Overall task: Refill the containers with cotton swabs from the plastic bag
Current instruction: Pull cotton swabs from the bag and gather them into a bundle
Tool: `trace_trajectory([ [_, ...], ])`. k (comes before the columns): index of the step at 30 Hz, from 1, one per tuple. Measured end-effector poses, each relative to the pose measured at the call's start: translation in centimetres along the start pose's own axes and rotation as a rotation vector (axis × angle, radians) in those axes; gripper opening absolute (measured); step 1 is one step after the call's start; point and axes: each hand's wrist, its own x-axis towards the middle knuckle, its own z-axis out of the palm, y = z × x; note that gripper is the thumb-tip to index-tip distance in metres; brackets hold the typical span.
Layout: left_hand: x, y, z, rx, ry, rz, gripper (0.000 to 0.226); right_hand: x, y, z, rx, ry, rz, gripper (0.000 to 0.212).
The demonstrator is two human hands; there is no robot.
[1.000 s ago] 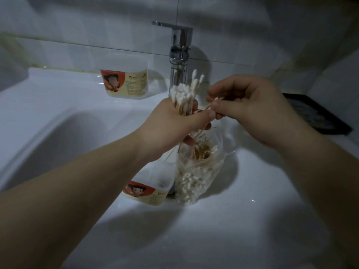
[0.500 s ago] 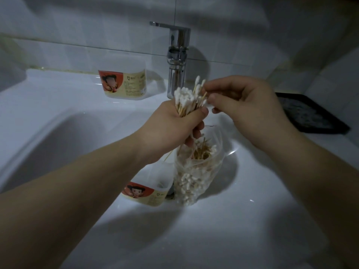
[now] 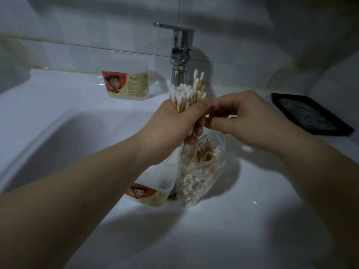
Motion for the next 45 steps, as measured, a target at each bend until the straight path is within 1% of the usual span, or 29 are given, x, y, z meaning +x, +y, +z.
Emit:
trace_trajectory([
  [2, 0.0, 0.0, 0.1, -0.003, -0.013, 0.006, 0.032, 0.1, 0.2, 0.2, -0.072, -0.009, 0.03, 0.017],
  [3, 0.1, 0.0, 0.1, -0.004, -0.004, 0.006, 0.031, 0.1, 0.3, 0.2, -0.088, 0.016, 0.048, 0.016],
  [5, 0.2, -0.1, 0.0, 0.006, 0.041, 0.011, 0.022, 0.2, 0.6, -0.1, -0.09, 0.095, 0.089, 0.012],
  [7, 0.3, -0.2, -0.2, 0.034, 0.075, 0.023, 0.013, 0.2, 0.5, -0.3, -0.032, 0.159, 0.097, 0.008],
  [8, 0.3, -0.3, -0.3, 0.047, 0.078, 0.028, 0.013, 0.2, 0.3, -0.3, 0.031, 0.176, 0.08, 0.011],
  [9, 0.3, -0.4, -0.4, 0.058, 0.077, 0.032, 0.015, 0.1, 0.1, -0.3, 0.093, 0.177, 0.058, 0.015],
  [11, 0.3, -0.4, -0.4, 0.069, 0.08, 0.033, 0.017, -0.2, -0.4, -0.1, 0.137, 0.138, 0.012, 0.024],
  [12, 0.2, -0.4, -0.4, 0.072, 0.083, 0.032, 0.014, -0.3, -0.7, 0.0, 0.134, 0.111, 0.0, 0.033],
  [14, 0.2, -0.3, -0.2, 0.072, 0.091, 0.02, 0.01, -0.4, -0.7, 0.4, 0.125, 0.077, 0.005, 0.057],
  [15, 0.2, -0.2, -0.1, 0.071, 0.098, 0.009, 0.011, -0.4, -0.6, 0.5, 0.125, 0.076, 0.011, 0.065],
  [16, 0.2, -0.1, -0.1, 0.071, 0.108, -0.004, 0.011, -0.3, -0.4, 0.6, 0.117, 0.084, 0.012, 0.069],
  [18, 0.2, 0.1, 0.0, 0.091, 0.118, -0.016, 0.015, -0.2, -0.2, 0.7, 0.039, 0.128, -0.016, 0.07],
  [20, 0.2, 0.3, 0.0, 0.123, 0.097, -0.01, 0.019, -0.3, -0.2, 0.5, -0.031, 0.182, -0.069, 0.073],
  [21, 0.1, 0.4, 0.0, 0.131, 0.08, -0.005, 0.019, -0.4, -0.3, 0.5, -0.021, 0.192, -0.093, 0.075],
  [23, 0.0, 0.6, 0.0, 0.132, 0.024, 0.003, 0.018, -0.5, -0.6, 0.4, 0.032, 0.159, -0.147, 0.074],
  [26, -0.3, 0.7, 0.2, 0.128, -0.057, 0.01, 0.017, -0.5, -0.4, 0.7, -0.005, 0.098, -0.194, 0.07],
  [28, -0.5, 0.6, 0.3, 0.122, -0.079, 0.009, 0.021, -0.4, -0.1, 0.7, -0.02, 0.104, -0.182, 0.064],
  [32, -0.5, 0.7, 0.3, 0.109, -0.099, 0.011, 0.026, -0.4, -0.2, 0.3, 0.069, 0.117, -0.158, 0.049],
  [34, -0.5, 0.8, 0.2, 0.11, -0.116, 0.02, 0.026, -0.4, -0.2, 0.5, 0.065, 0.069, -0.158, 0.051],
  [37, -0.5, 1.0, 0.2, 0.08, -0.128, 0.016, 0.023, -0.3, 0.0, 1.1, 0.006, 0.068, -0.195, 0.067],
  [41, -0.5, 0.9, 0.2, 0.034, -0.127, -0.02, 0.025, -0.5, -0.3, 1.1, -0.091, 0.039, -0.213, 0.081],
  [43, -0.6, 0.8, 0.2, 0.011, -0.136, -0.036, 0.023, -0.7, -0.6, 0.9, -0.103, -0.009, -0.196, 0.097],
  [45, -0.6, 0.8, 0.2, -0.033, -0.133, -0.088, 0.019, -0.8, -0.8, 1.0, -0.138, -0.047, -0.181, 0.117],
])
